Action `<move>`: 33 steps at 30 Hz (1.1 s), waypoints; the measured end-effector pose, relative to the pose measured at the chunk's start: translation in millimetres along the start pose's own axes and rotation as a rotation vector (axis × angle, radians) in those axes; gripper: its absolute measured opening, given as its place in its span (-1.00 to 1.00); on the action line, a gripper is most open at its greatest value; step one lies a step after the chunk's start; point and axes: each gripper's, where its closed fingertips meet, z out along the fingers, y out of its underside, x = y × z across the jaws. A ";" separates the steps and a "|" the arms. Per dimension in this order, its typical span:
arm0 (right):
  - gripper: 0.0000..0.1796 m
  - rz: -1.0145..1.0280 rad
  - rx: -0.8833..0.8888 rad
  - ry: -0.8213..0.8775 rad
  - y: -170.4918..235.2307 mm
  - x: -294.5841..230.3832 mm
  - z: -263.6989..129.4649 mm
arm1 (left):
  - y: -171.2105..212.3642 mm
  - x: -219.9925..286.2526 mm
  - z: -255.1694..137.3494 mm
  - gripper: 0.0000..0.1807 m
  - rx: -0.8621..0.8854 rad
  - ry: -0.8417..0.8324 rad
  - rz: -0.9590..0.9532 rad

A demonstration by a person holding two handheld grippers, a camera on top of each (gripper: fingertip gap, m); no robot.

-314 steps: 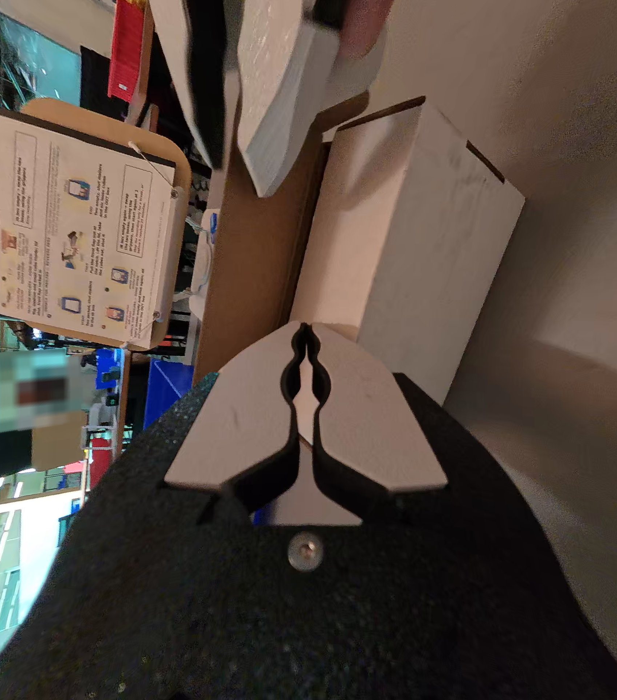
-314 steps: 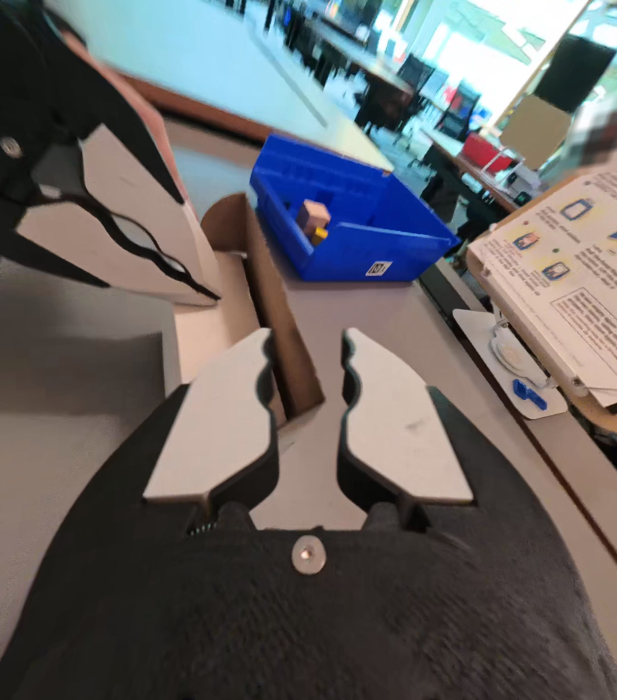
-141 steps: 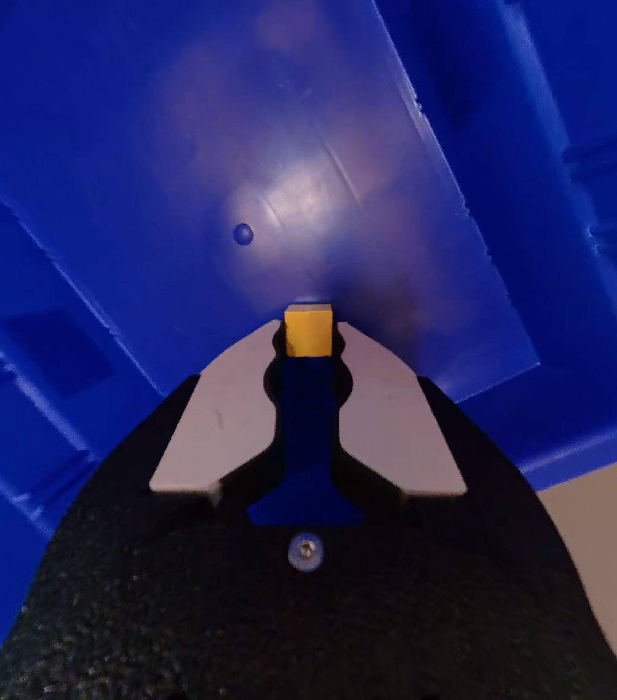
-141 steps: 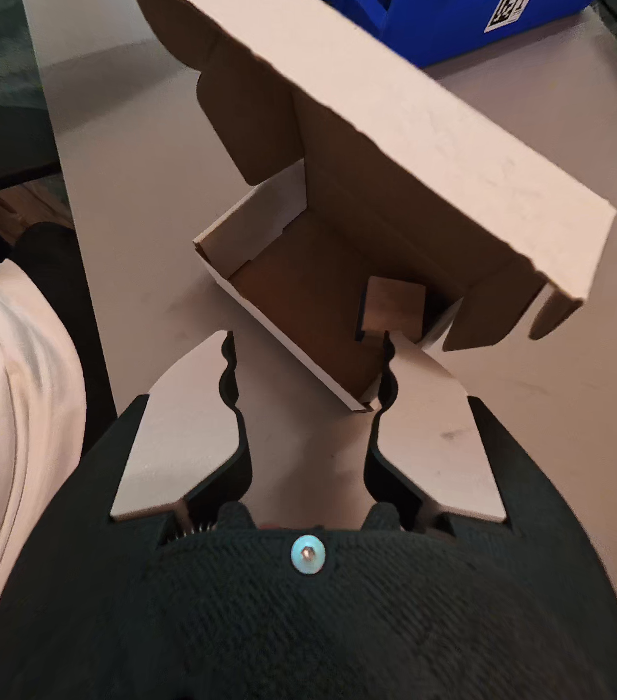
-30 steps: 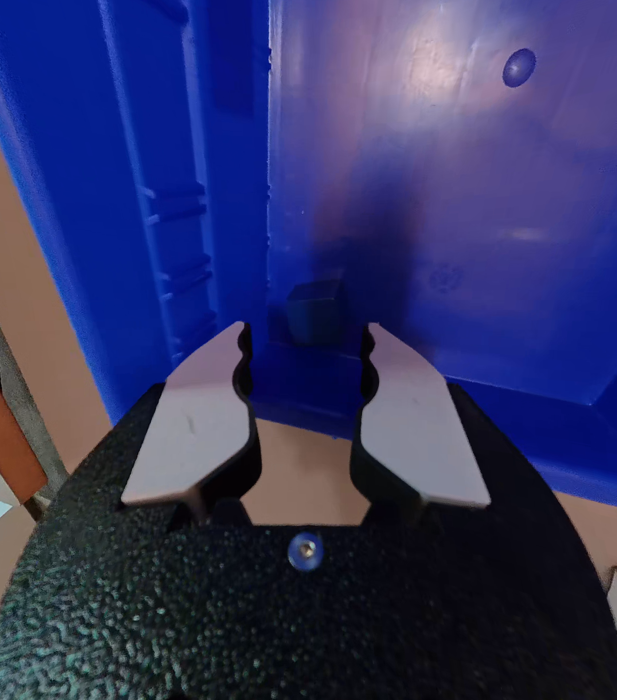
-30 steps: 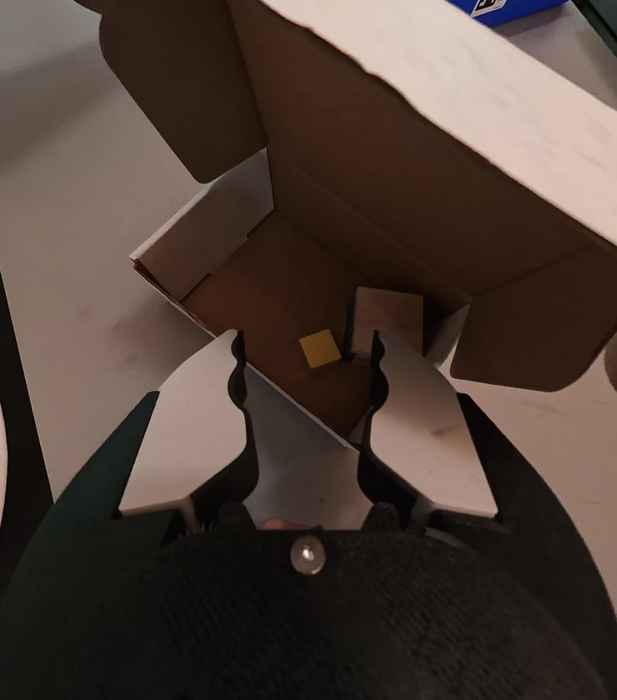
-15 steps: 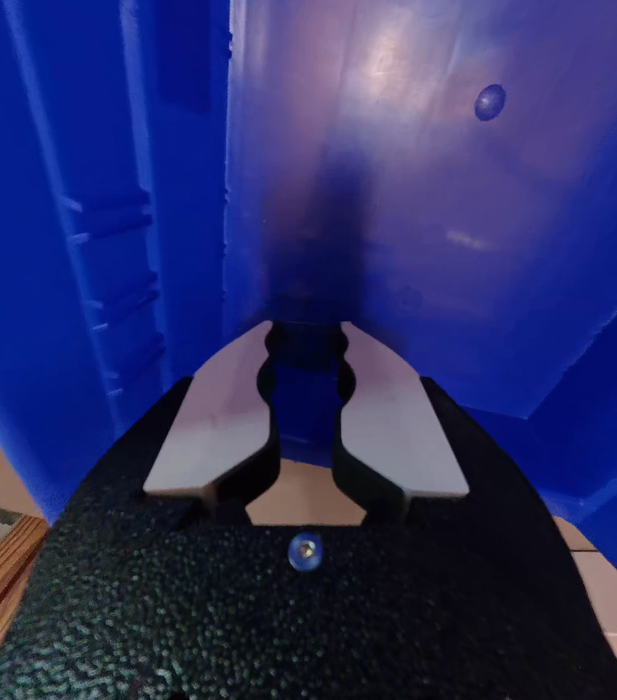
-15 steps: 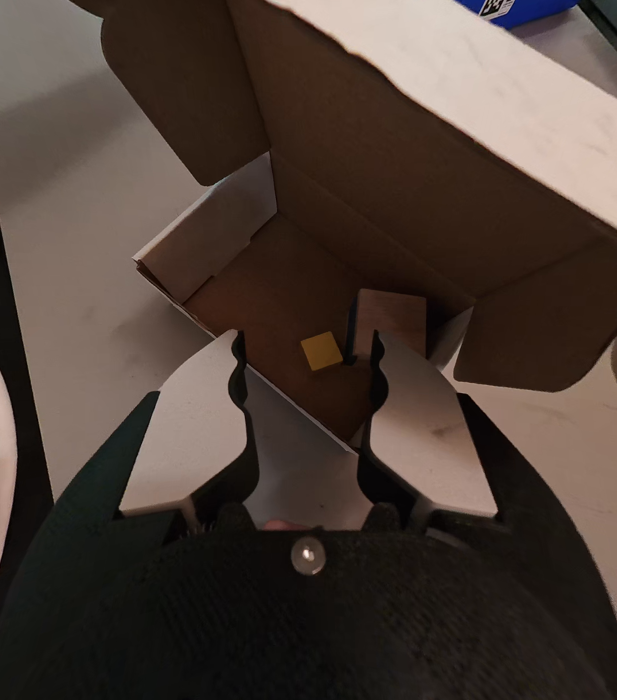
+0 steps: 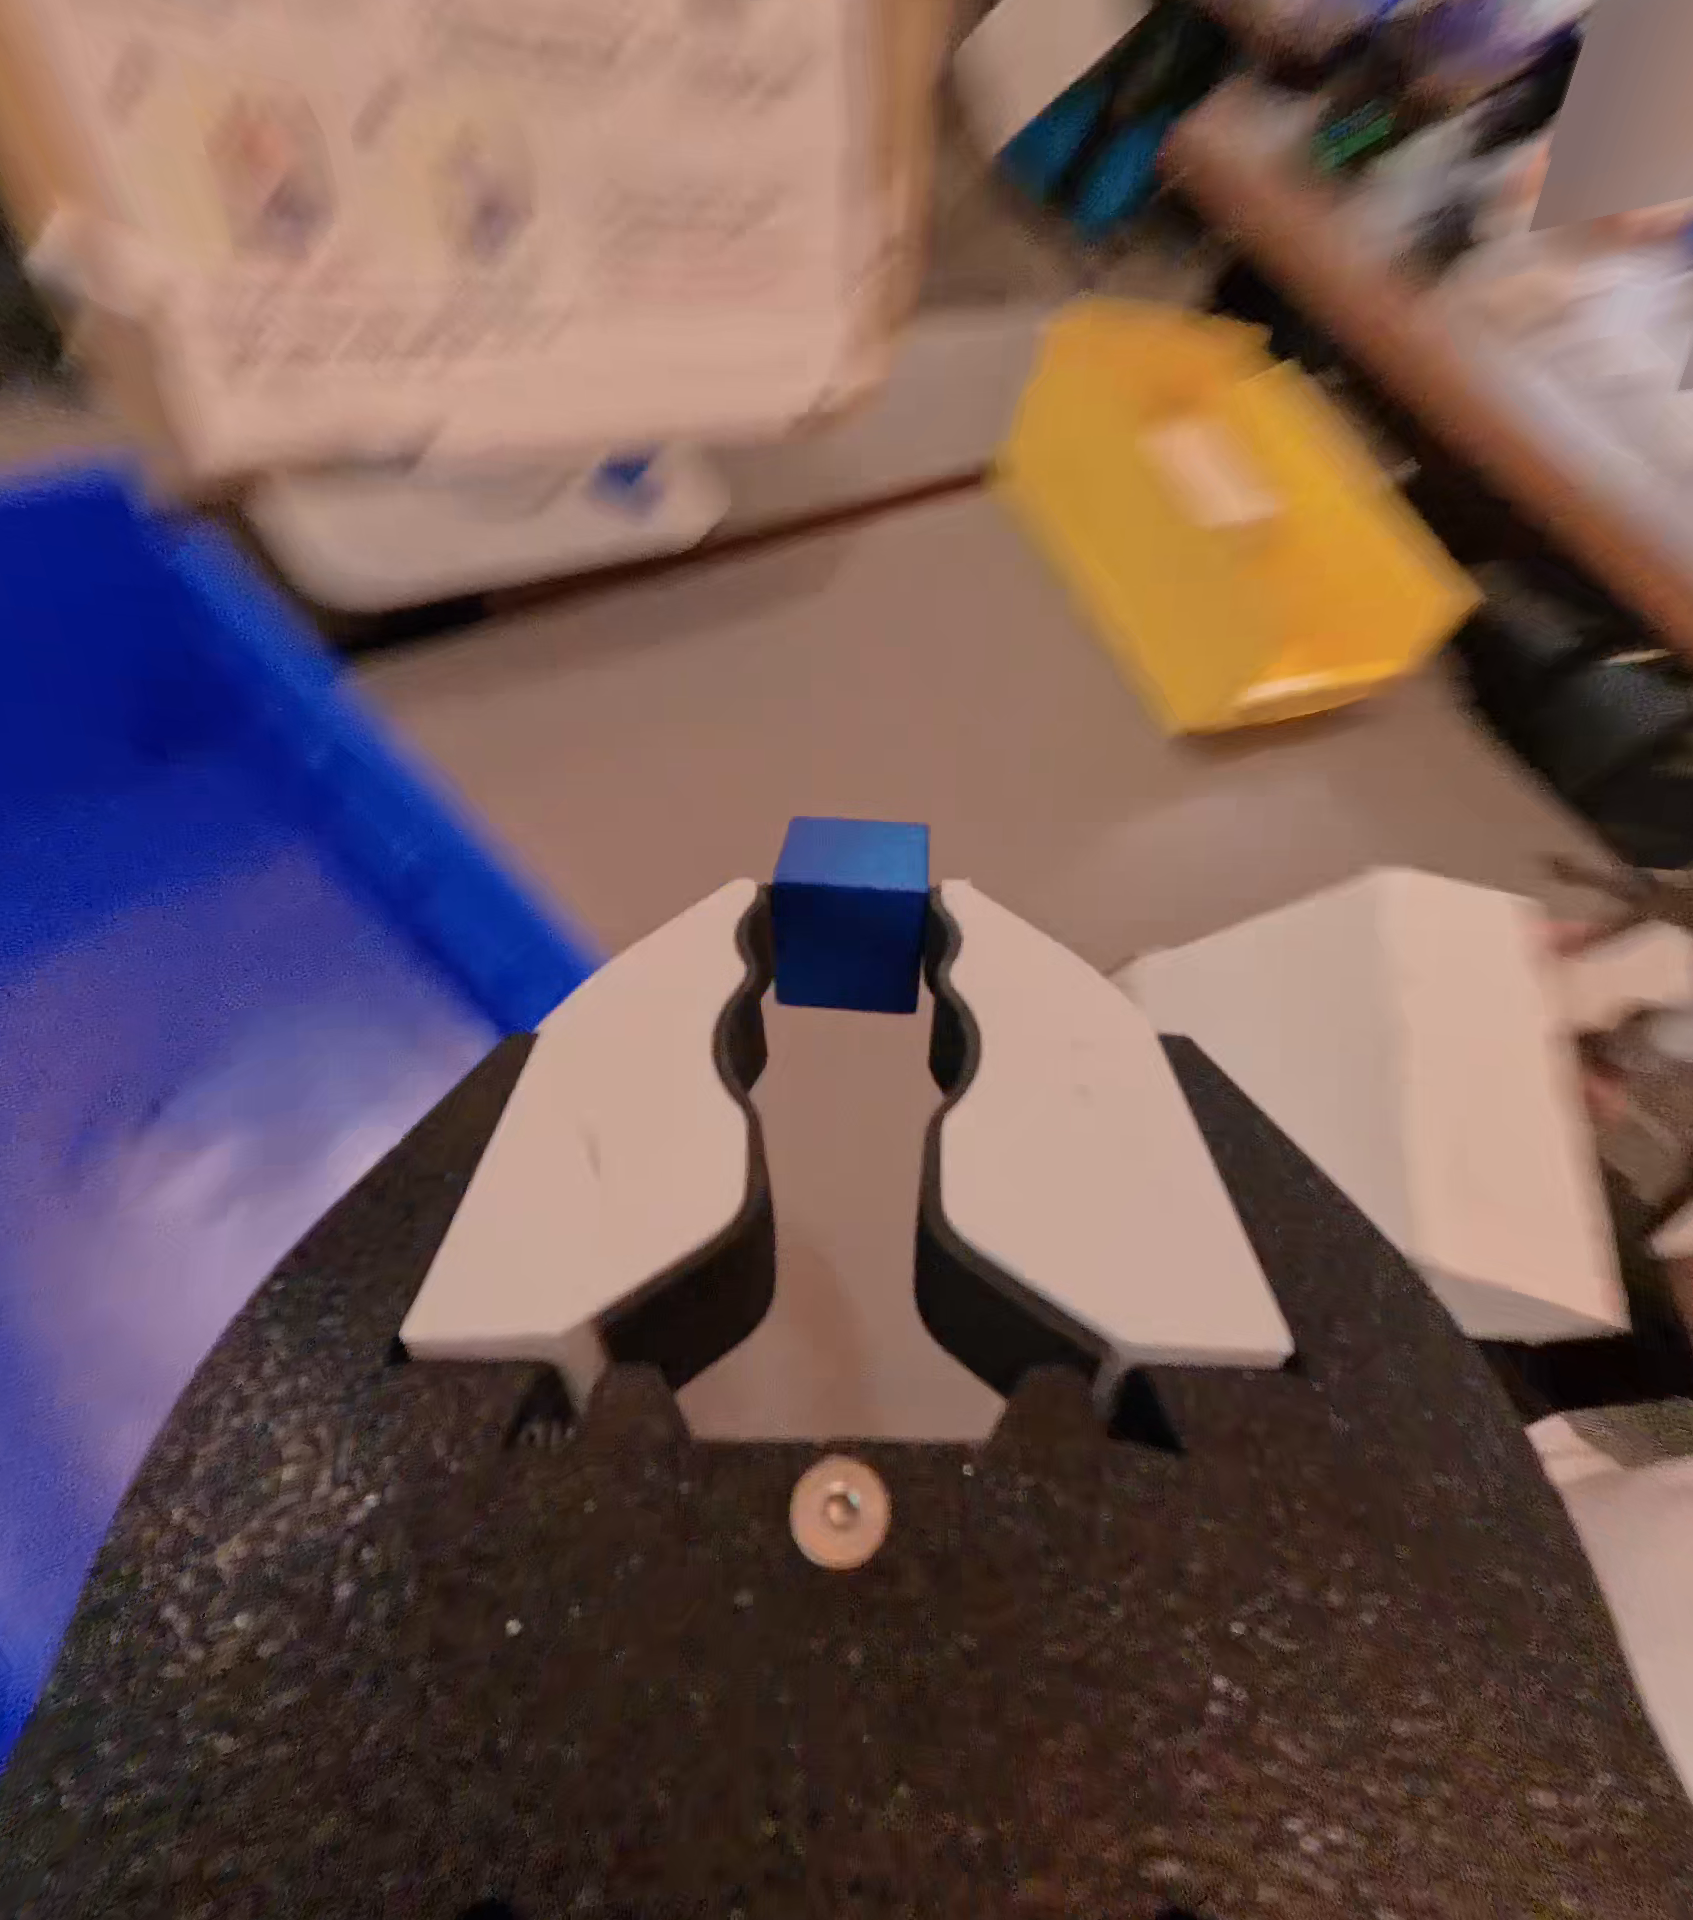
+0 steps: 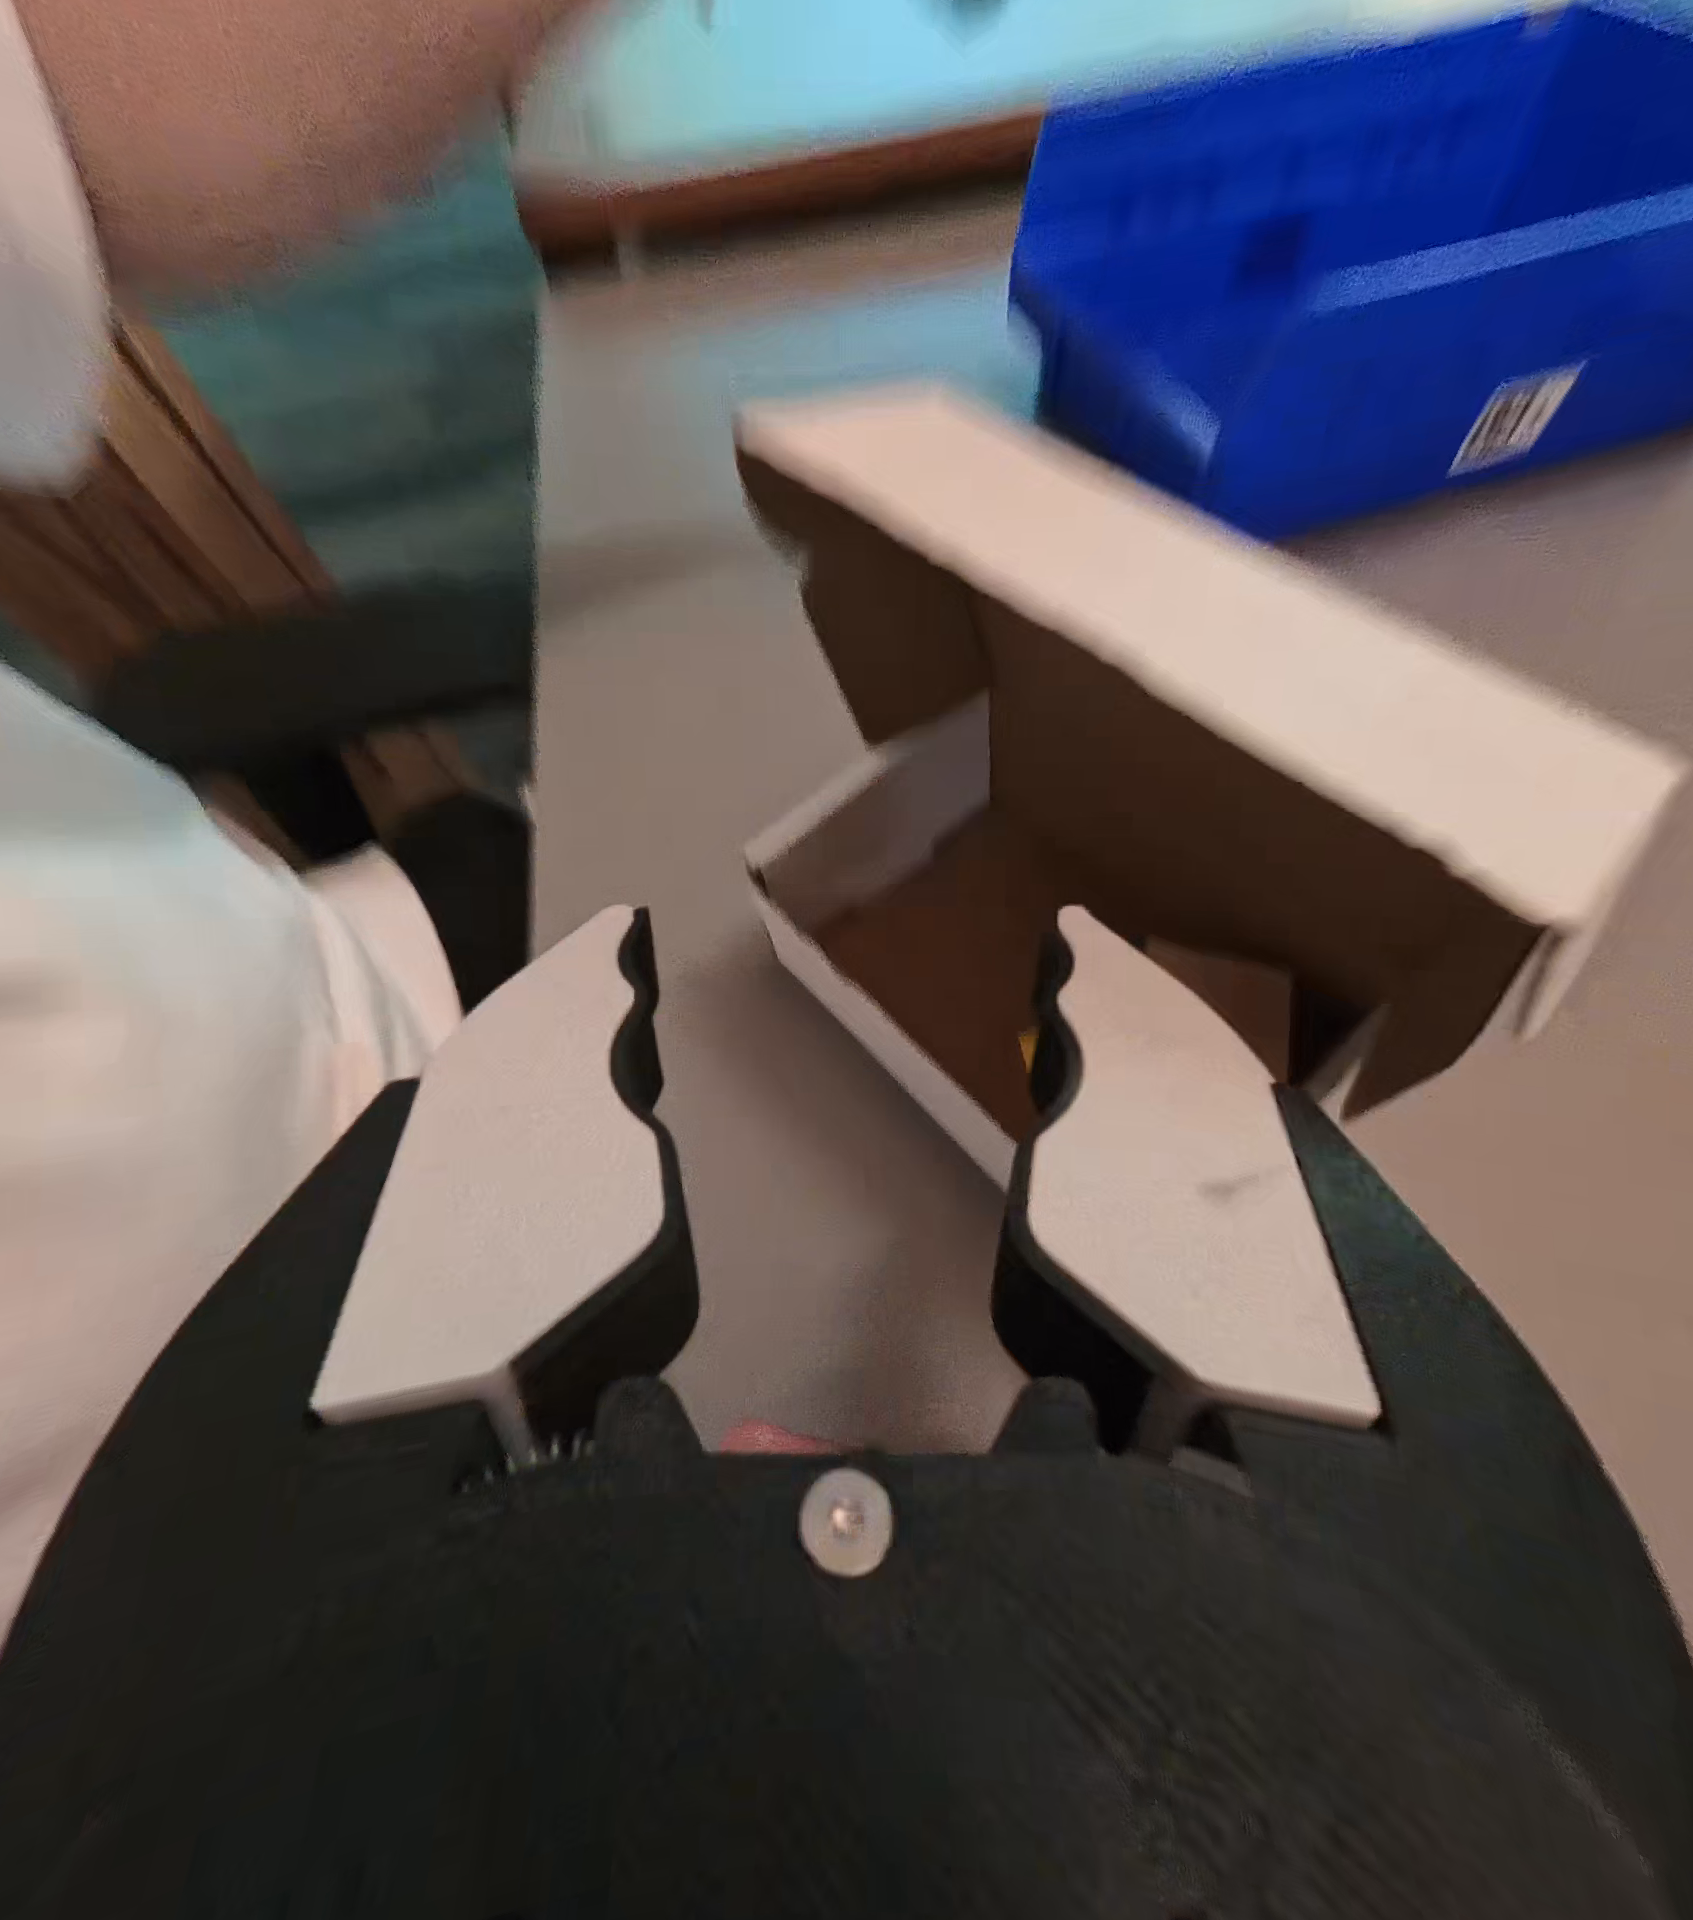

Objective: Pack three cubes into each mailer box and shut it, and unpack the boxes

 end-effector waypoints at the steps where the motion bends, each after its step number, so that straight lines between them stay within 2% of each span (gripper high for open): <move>1: -0.22 0.058 0.110 -0.016 -20.2 -1.9 -6.7 | -9.8 32.1 -9.4 -0.70 0.106 0.092 0.079; 4: -0.19 0.328 0.411 -0.157 -71.1 -8.3 -26.5 | -15.0 133.7 -40.9 -0.70 0.363 0.342 0.380; 6: -0.20 0.449 0.511 -0.327 -88.8 -23.4 -34.0 | 1.7 192.2 -52.5 -0.71 0.452 0.429 0.605; 10: -0.27 0.570 0.543 -0.521 -103.9 -48.1 -28.6 | 48.2 273.3 -48.0 -0.70 0.473 0.446 1.019; 14: -0.27 0.576 0.539 -0.639 -114.2 -76.0 -22.5 | 79.4 310.0 -39.2 -0.70 0.409 0.419 1.217; 16: -0.31 0.544 0.529 -0.665 -117.1 -87.9 -21.5 | 87.5 318.0 -39.6 -0.70 0.394 0.412 1.247; 19: -0.63 0.511 0.570 -0.713 -125.3 -98.5 -29.6 | 97.8 317.2 -36.3 -0.70 0.360 0.346 1.295; 20: -0.68 0.497 0.553 -0.691 -123.2 -97.6 -26.6 | 99.6 315.9 -35.7 -0.70 0.359 0.319 1.299; 24: -0.68 0.438 0.452 -0.606 -109.0 -89.5 -16.6 | 105.8 299.1 -28.8 -0.67 0.360 0.188 1.240; 25: -0.68 0.414 0.429 -0.573 -104.6 -86.1 -15.7 | 105.2 292.8 -27.8 -0.59 0.385 0.152 1.195; 26: -0.68 0.377 0.388 -0.526 -97.3 -81.9 -14.0 | 105.3 284.8 -26.8 -0.48 0.397 0.115 1.154; 27: -0.68 0.333 0.334 -0.436 -87.5 -72.9 -10.6 | 105.3 273.7 -25.9 -0.46 0.399 0.066 1.111; 30: -0.68 0.168 0.109 -0.040 -44.0 -23.1 -2.1 | 105.2 231.2 -26.3 -0.52 0.395 -0.106 0.936; 31: -0.68 0.126 0.047 0.050 -31.7 -9.5 -1.1 | 107.3 216.2 -26.0 -0.54 0.389 -0.155 0.860; 33: -0.68 0.087 -0.013 0.126 -17.0 5.4 8.3 | 118.5 192.3 -21.6 -0.57 0.359 -0.204 0.718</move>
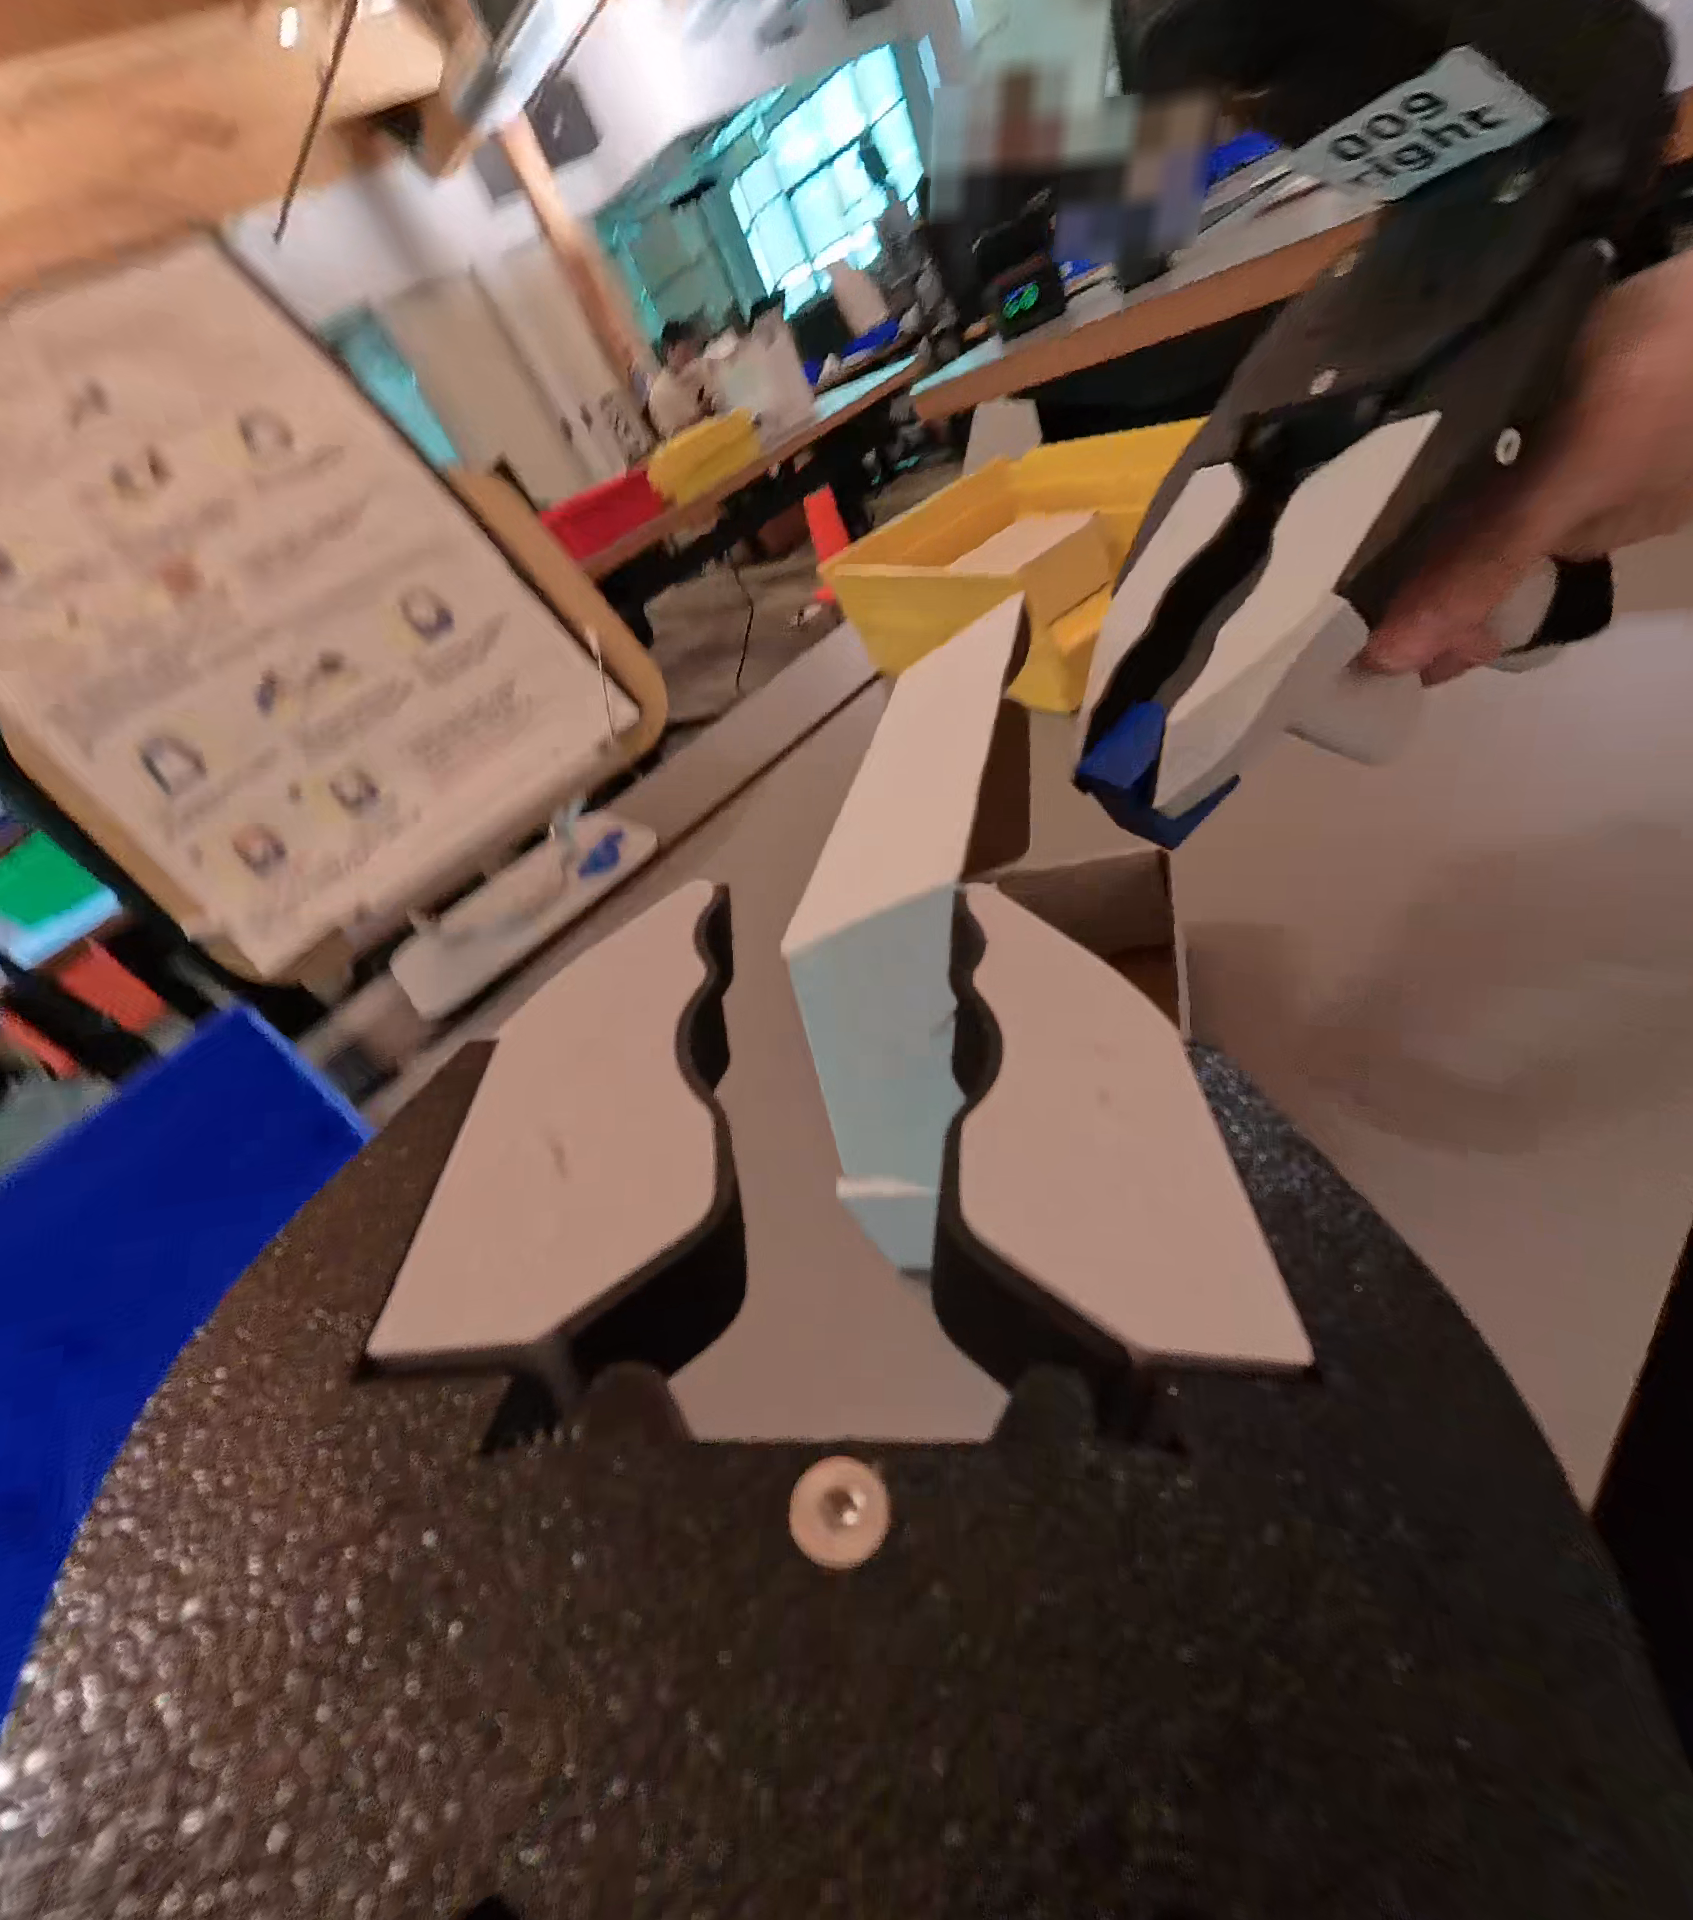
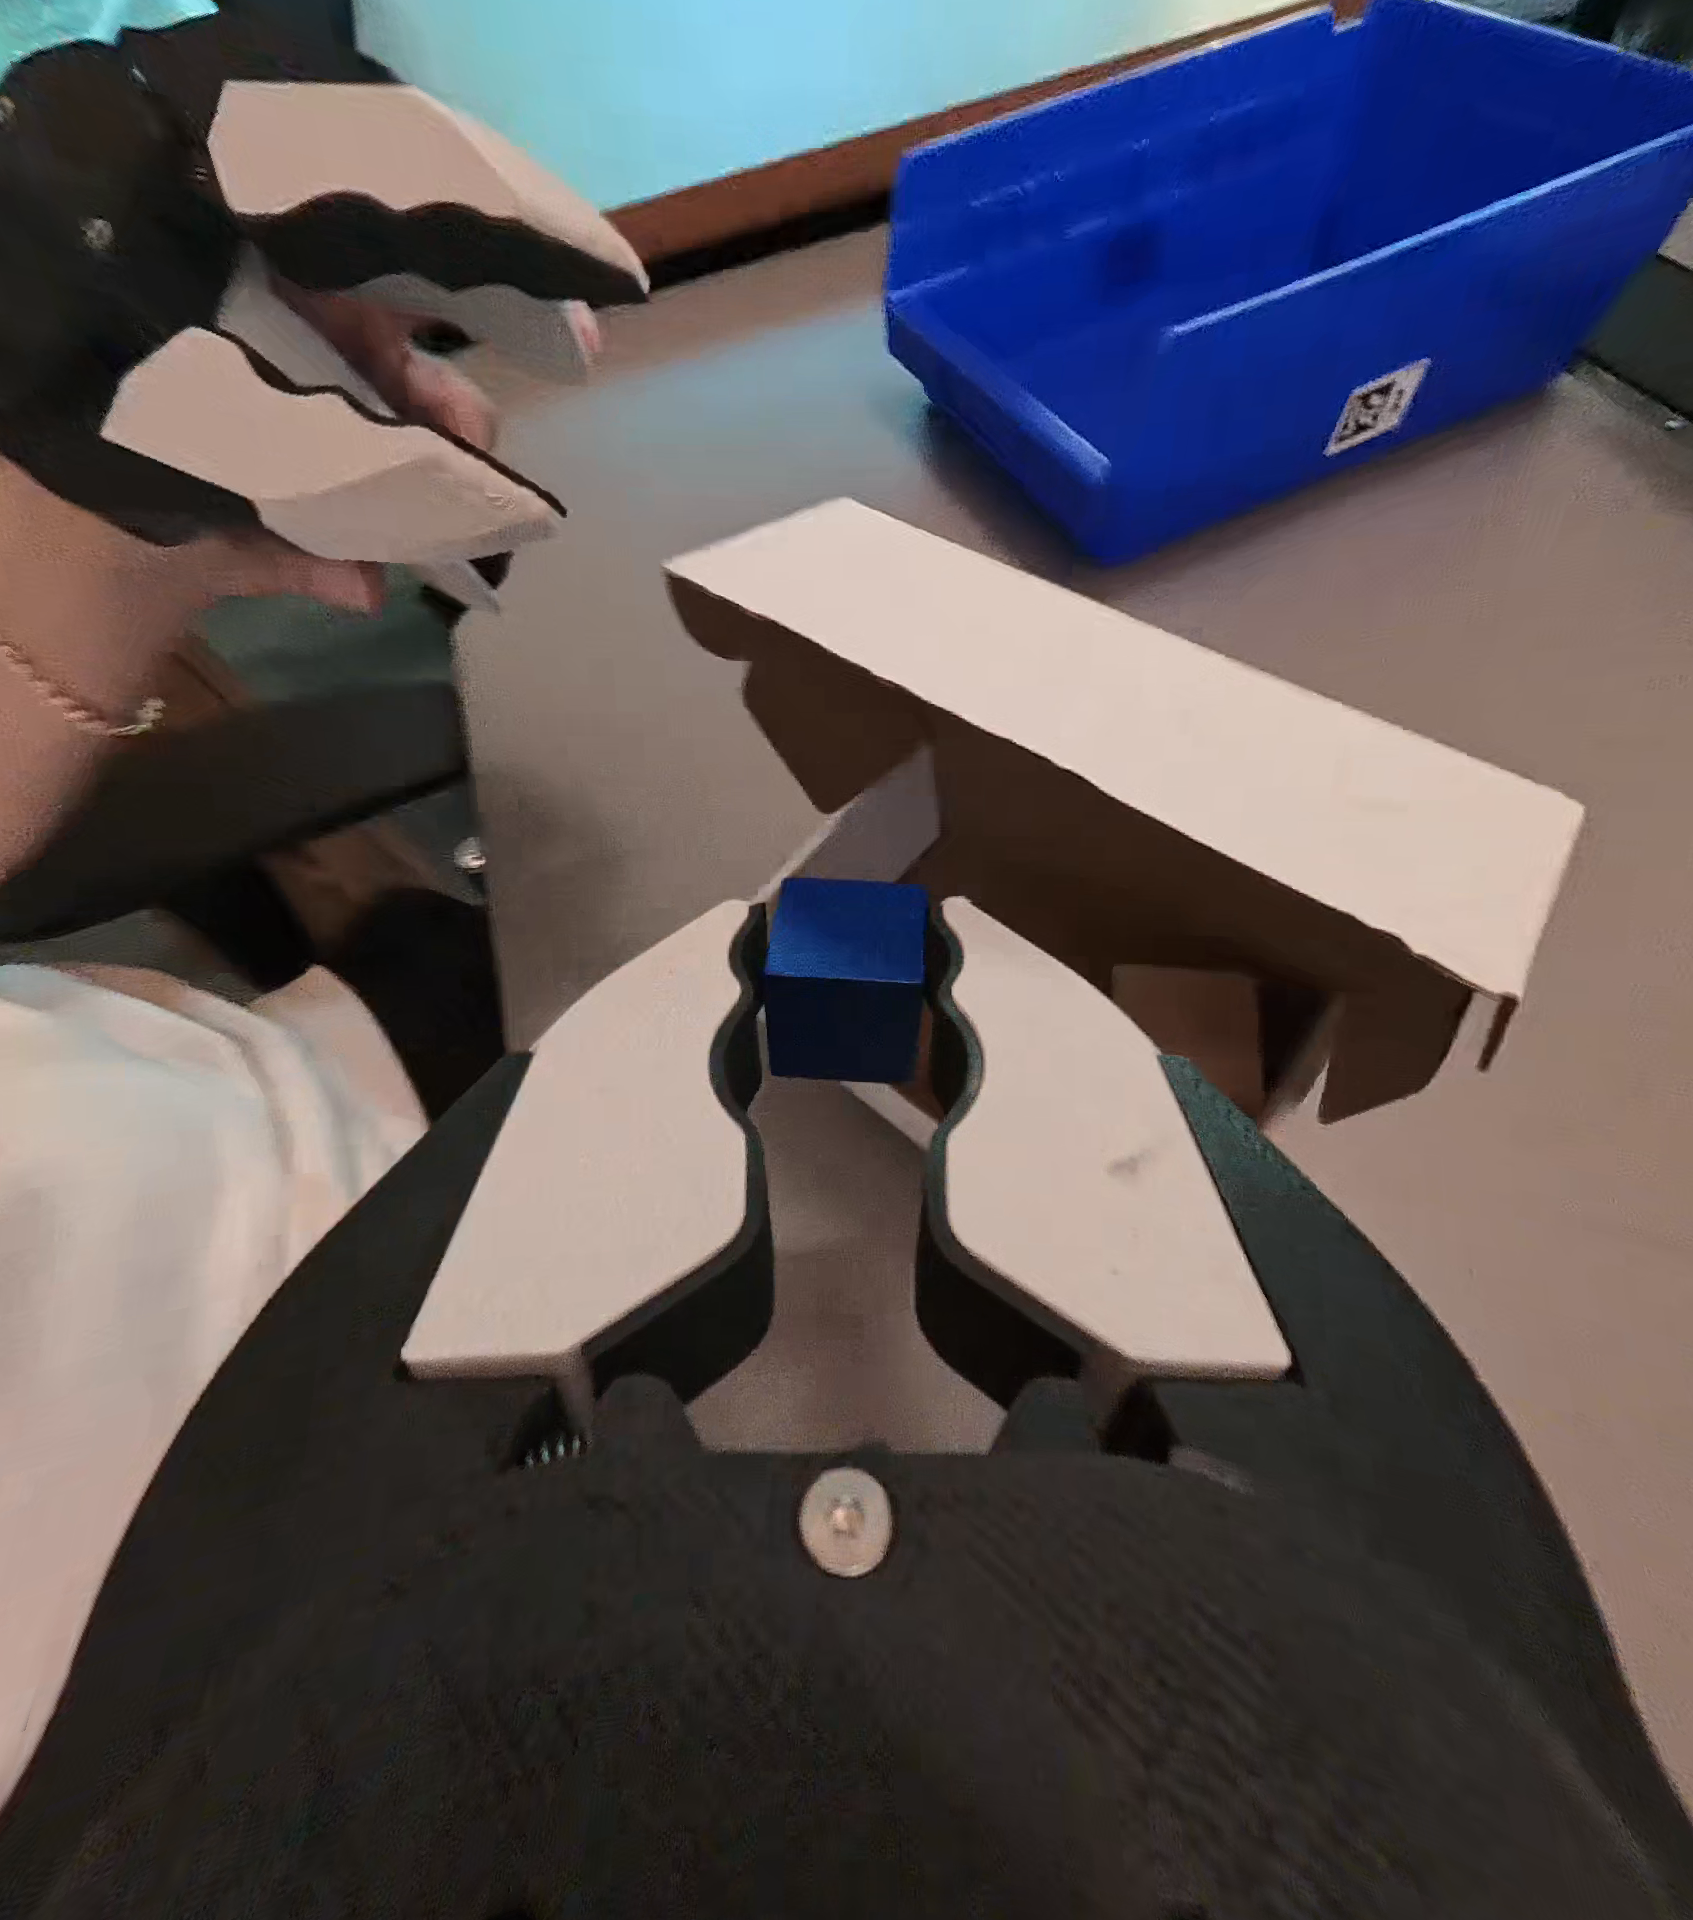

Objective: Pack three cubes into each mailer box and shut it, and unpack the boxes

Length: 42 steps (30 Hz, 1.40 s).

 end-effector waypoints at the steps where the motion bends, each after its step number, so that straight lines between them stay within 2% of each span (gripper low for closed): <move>1: -0.68 0.016 0.004 0.023 2.4 5.5 9.2 | 12.1 -1.5 1.0 -0.58 -0.033 -0.016 -0.056; 6: -0.54 0.063 -0.083 0.063 30.7 18.1 59.1 | 58.1 -0.6 5.1 -0.62 -0.239 -0.118 -0.244; 8: -0.47 0.051 -0.147 0.042 40.3 15.3 59.9 | 63.8 9.4 6.9 -0.64 -0.276 -0.115 -0.282; 10: -0.40 0.023 -0.195 0.026 42.8 12.5 44.6 | 63.9 23.0 9.6 -0.66 -0.285 -0.100 -0.296; 11: -0.47 0.009 -0.217 0.049 43.5 16.1 32.6 | 62.1 32.0 11.6 -0.66 -0.283 -0.080 -0.299; 13: -0.77 0.022 -0.214 0.177 40.1 37.4 5.1 | 60.9 44.1 14.9 -0.65 -0.302 -0.079 -0.288; 14: -0.79 0.051 -0.195 0.246 37.6 50.3 -7.7 | 62.0 46.3 16.7 -0.65 -0.322 -0.098 -0.265; 17: -0.67 0.138 -0.055 0.394 25.2 84.8 -29.2 | 66.8 46.0 23.8 -0.69 -0.374 -0.168 -0.173; 19: -0.60 0.131 0.040 0.399 16.9 92.2 -25.8 | 65.1 43.4 27.6 -0.76 -0.377 -0.215 -0.150; 21: -0.60 0.119 0.052 0.373 19.3 91.4 -14.4 | 61.3 32.9 28.7 -0.87 -0.353 -0.296 -0.110; 24: -0.68 0.082 0.033 0.428 25.9 100.0 0.1 | 62.1 26.1 31.8 -0.90 -0.355 -0.330 -0.084; 30: -0.72 -0.010 0.084 0.546 20.0 109.2 7.6 | 61.0 12.7 33.8 -0.82 -0.354 -0.392 -0.107; 37: -0.88 -0.067 0.160 0.632 7.0 114.7 -6.8 | 56.1 -2.3 38.5 -0.90 -0.343 -0.442 -0.087; 42: -0.87 -0.098 0.207 0.712 1.9 122.5 -15.6 | 56.1 -7.9 41.2 -0.88 -0.345 -0.454 -0.090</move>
